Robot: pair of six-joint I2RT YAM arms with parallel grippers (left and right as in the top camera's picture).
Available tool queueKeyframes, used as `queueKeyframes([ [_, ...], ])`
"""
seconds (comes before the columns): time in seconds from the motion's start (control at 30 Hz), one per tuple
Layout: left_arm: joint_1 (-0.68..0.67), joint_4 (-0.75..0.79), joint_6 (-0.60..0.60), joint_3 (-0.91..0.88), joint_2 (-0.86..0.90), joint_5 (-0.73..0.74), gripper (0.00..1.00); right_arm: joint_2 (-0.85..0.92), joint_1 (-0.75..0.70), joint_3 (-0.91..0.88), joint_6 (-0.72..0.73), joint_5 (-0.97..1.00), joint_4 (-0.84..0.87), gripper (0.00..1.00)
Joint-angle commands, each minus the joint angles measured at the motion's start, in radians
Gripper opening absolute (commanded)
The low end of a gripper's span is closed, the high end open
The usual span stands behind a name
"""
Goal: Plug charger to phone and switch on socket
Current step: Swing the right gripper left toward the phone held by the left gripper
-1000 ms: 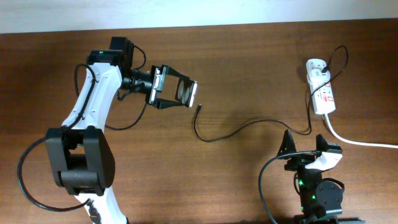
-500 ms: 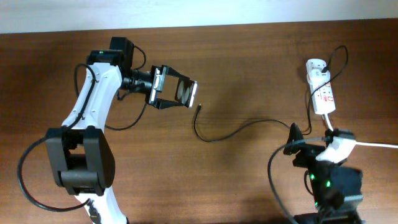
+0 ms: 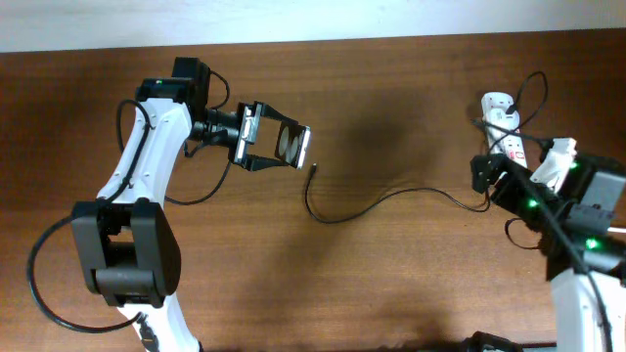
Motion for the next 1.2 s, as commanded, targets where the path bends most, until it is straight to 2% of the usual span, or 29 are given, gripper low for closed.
queueKeyframes([
  [0.0,0.001,-0.002,-0.006,0.028,-0.041,0.026,0.0,0.086,-0.1,0.028,-0.003,-0.25,-0.035,0.99],
  [0.2,0.001,-0.002,-0.006,0.028,-0.041,0.008,0.0,0.155,-0.097,0.164,-0.176,-0.243,-0.199,0.99],
  [0.4,0.001,-0.002,-0.006,0.028,-0.042,0.007,0.0,0.156,0.009,0.342,-0.225,-0.105,-0.333,0.99],
  [0.63,0.001,-0.001,-0.006,0.028,-0.041,0.007,0.0,0.157,0.057,0.369,-0.223,-0.106,-0.317,0.99],
  [0.7,0.001,-0.001,-0.006,0.028,-0.041,0.006,0.0,0.158,0.058,0.369,-0.175,-0.137,-0.295,0.99],
  [0.8,0.001,-0.001,-0.006,0.028,-0.041,-0.016,0.0,0.16,0.071,0.369,-0.202,-0.192,-0.286,0.99],
  [0.9,0.001,-0.001,-0.006,0.028,-0.041,-0.016,0.0,0.169,0.128,0.369,-0.204,-0.192,-0.272,1.0],
  [1.07,0.0,-0.002,-0.006,0.028,-0.041,-0.047,0.0,0.207,0.251,0.369,-0.189,-0.146,-0.251,0.95],
  [1.17,0.0,-0.002,-0.006,0.028,-0.041,-0.05,0.0,0.22,0.267,0.369,-0.155,-0.131,-0.244,0.95],
])
